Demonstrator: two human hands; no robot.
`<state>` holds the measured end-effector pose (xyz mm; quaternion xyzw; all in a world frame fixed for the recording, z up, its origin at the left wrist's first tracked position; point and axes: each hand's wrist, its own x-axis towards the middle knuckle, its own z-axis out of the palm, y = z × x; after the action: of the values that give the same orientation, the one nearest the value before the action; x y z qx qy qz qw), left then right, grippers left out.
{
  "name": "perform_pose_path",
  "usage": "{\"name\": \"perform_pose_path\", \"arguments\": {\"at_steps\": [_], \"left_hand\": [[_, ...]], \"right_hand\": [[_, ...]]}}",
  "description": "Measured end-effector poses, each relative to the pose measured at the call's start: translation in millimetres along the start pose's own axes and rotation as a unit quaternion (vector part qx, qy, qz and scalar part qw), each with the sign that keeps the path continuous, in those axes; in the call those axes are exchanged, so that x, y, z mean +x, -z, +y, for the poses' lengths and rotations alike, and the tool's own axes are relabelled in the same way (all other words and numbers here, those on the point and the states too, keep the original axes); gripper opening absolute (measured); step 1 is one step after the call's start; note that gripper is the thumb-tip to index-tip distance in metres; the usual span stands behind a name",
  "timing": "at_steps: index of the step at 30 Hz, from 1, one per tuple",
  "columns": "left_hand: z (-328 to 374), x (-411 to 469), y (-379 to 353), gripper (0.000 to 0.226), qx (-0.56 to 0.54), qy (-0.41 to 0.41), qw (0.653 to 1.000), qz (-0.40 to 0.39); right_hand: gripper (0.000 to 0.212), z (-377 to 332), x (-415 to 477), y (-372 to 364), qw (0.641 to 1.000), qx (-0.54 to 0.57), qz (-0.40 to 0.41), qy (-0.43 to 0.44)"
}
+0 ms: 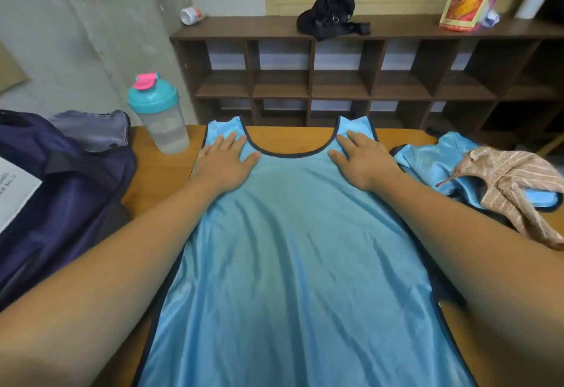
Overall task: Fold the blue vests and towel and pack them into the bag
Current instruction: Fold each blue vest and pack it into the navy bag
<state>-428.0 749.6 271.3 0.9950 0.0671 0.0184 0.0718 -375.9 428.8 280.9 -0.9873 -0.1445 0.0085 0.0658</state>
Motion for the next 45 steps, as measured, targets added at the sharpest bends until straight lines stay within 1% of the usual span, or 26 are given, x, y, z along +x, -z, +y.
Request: {"name": "perform_pose_path", "arguments": {"at_steps": [3, 7, 9, 12, 14, 16, 19, 22, 24, 26, 28, 32, 34, 37, 40, 42, 44, 45], "left_hand": [[-2.8, 16.6, 1.3, 0.083, 0.003, -0.011, 1.000, 0.014], [-3.0, 28.9, 2.7, 0.079, 0.000, -0.017, 1.000, 0.018], [-1.4, 29.9, 4.0, 0.073, -0.008, -0.018, 0.999, 0.047], [3.8, 23.2, 11.6, 0.065, 0.030, -0.040, 0.994, 0.100], [8.5, 11.8, 18.9, 0.062, 0.040, -0.064, 0.992, 0.101], [14.6, -5.6, 26.5, 0.056, 0.026, -0.084, 0.991, 0.101], [24.9, -44.7, 42.5, 0.043, -0.001, -0.132, 0.986, 0.098], [33.3, -93.5, 57.2, 0.034, -0.062, -0.199, 0.976, 0.062], [36.7, -128.6, 63.4, 0.033, -0.098, -0.240, 0.965, 0.036], [36.2, -163.3, 62.4, 0.038, -0.122, -0.273, 0.954, 0.013], [30.1, -193.0, 53.9, 0.048, -0.118, -0.284, 0.952, 0.002], [9.1, -229.6, 21.5, 0.071, -0.112, -0.231, 0.965, -0.049], [-2.1, -240.3, 8.4, 0.079, -0.094, -0.219, 0.970, -0.049], [-15.2, -247.2, 5.2, 0.080, -0.071, -0.199, 0.977, -0.030], [-21.9, -249.0, 7.9, 0.082, -0.081, -0.186, 0.978, -0.037], [-23.3, -248.3, 12.5, 0.083, -0.091, -0.177, 0.979, -0.048], [-18.9, -252.9, 21.0, 0.079, -0.088, -0.188, 0.977, -0.041], [-14.7, -258.1, 26.9, 0.073, -0.087, -0.205, 0.974, -0.032]], "right_hand": [[0.070, -3.0, 10.0, 3.3, 1.000, -0.012, 0.013, 0.013], [0.064, -8.4, 16.0, 9.5, 0.997, -0.071, 0.030, 0.022], [0.062, -11.7, 15.9, 13.8, 0.991, -0.117, 0.059, 0.030], [0.050, -23.3, 9.0, 20.6, 0.977, -0.170, 0.108, 0.071], [0.038, -32.0, -0.1, 25.4, 0.976, -0.147, 0.132, 0.091], [0.028, -37.8, -16.2, 30.7, 0.978, -0.095, 0.144, 0.114], [0.025, -40.5, -58.2, 34.3, 0.973, -0.021, 0.153, 0.173], [0.018, -41.3, -109.6, 35.7, 0.967, 0.048, 0.132, 0.211], [0.016, -41.1, -142.3, 36.7, 0.963, 0.087, 0.111, 0.231], [0.021, -38.2, -174.9, 37.3, 0.960, 0.114, 0.101, 0.233], [0.033, -34.3, -207.4, 32.8, 0.961, 0.130, 0.080, 0.229], [0.067, -28.3, -258.2, 6.0, 0.977, 0.135, -0.004, 0.165], [0.078, -23.3, -269.5, -6.4, 0.986, 0.087, -0.005, 0.144], [0.087, -11.8, -273.6, -8.1, 0.993, 0.053, -0.009, 0.108], [0.090, -5.3, -277.2, -5.5, 0.994, 0.045, -0.004, 0.104], [0.083, -5.6, -280.8, -2.4, 0.994, 0.048, 0.006, 0.101], [0.074, -6.5, -286.8, 1.8, 0.990, 0.061, 0.047, 0.116], [0.068, -7.6, -291.4, 5.5, 0.986, 0.069, 0.068, 0.136]]}}
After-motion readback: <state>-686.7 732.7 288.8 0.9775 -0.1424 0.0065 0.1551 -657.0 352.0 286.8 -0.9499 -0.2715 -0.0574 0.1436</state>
